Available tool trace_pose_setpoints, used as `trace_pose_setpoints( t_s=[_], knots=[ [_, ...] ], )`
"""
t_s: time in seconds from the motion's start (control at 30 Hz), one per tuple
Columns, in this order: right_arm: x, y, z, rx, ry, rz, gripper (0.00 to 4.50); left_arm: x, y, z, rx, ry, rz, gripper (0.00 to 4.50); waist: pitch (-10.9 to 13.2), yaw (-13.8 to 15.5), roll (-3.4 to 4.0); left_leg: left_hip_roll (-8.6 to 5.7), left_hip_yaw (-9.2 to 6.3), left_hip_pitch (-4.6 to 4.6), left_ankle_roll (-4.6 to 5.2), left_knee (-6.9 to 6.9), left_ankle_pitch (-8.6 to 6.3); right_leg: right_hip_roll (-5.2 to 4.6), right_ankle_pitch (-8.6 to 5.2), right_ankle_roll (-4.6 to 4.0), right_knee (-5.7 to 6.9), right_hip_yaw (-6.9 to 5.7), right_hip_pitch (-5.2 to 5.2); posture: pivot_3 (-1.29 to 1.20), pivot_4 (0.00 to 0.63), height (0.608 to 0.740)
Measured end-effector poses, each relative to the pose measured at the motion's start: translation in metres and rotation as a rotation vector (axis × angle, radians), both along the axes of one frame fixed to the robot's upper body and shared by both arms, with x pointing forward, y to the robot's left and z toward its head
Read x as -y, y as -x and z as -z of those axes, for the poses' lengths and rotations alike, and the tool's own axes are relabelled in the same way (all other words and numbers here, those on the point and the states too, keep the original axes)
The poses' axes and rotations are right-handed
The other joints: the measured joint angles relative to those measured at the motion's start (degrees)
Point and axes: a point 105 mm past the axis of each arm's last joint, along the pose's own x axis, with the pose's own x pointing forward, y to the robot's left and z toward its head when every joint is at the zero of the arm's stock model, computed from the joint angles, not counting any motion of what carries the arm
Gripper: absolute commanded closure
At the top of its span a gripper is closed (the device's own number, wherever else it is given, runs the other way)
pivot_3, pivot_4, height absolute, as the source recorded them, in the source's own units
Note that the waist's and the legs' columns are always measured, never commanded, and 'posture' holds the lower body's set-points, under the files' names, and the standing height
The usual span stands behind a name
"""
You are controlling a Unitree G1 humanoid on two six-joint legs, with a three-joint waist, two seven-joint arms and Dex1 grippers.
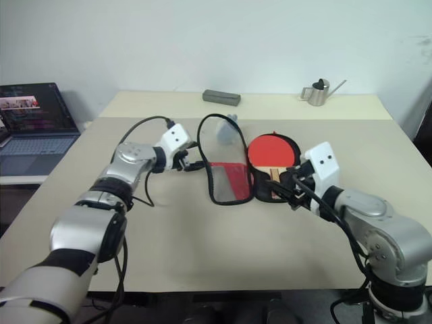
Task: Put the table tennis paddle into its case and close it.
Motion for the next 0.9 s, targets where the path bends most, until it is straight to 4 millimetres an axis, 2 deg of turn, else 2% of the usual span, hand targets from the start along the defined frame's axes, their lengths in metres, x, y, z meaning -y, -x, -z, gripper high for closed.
trace_pose_setpoints(
  t_s=[0.27,0.43,0.63,0.77,0.9],
  knots=[
    [0.018,0.024,0.010,-0.036,0.011,0.055,0.91,0.055,0.001,-0.014,0.027,0.009,0.133,0.76,0.03,-0.03,-0.05,0.00,0.03,0.00,0.00,0.01,0.00,0.02,0.00,0.01,0.01,0.04,0.01,0.00,0.150,0.740],
    [0.028,0.030,0.009,-0.029,0.012,0.119,0.91,0.084,0.007,-0.010,0.018,-0.004,0.211,0.76,0.03,-0.07,-0.05,0.02,0.02,0.02,0.00,0.00,0.00,0.08,0.00,0.01,0.03,0.04,0.02,0.00,0.150,0.740],
    [0.032,0.035,0.010,-0.018,0.009,0.189,0.91,0.128,0.021,0.002,-0.017,-0.001,0.322,0.76,0.03,0.09,-0.06,0.00,0.03,0.01,0.00,0.02,0.00,0.07,-0.01,0.01,0.00,0.06,0.04,0.00,0.150,0.740],
    [0.034,0.039,0.011,-0.022,0.011,0.215,0.91,0.145,0.026,0.008,-0.027,-0.005,0.347,0.76,0.03,-0.12,-0.06,0.03,0.04,0.04,0.01,0.01,0.00,0.11,-0.01,0.01,0.05,0.09,0.04,0.00,0.150,0.740],
    [0.040,0.041,0.010,-0.018,0.016,0.256,0.91,0.150,0.027,0.014,-0.047,-0.017,0.342,0.76,0.03,-0.10,-0.06,0.02,0.04,0.05,0.01,0.02,0.01,0.12,0.00,0.01,0.04,0.09,0.06,0.00,0.150,0.740]
  ],
)
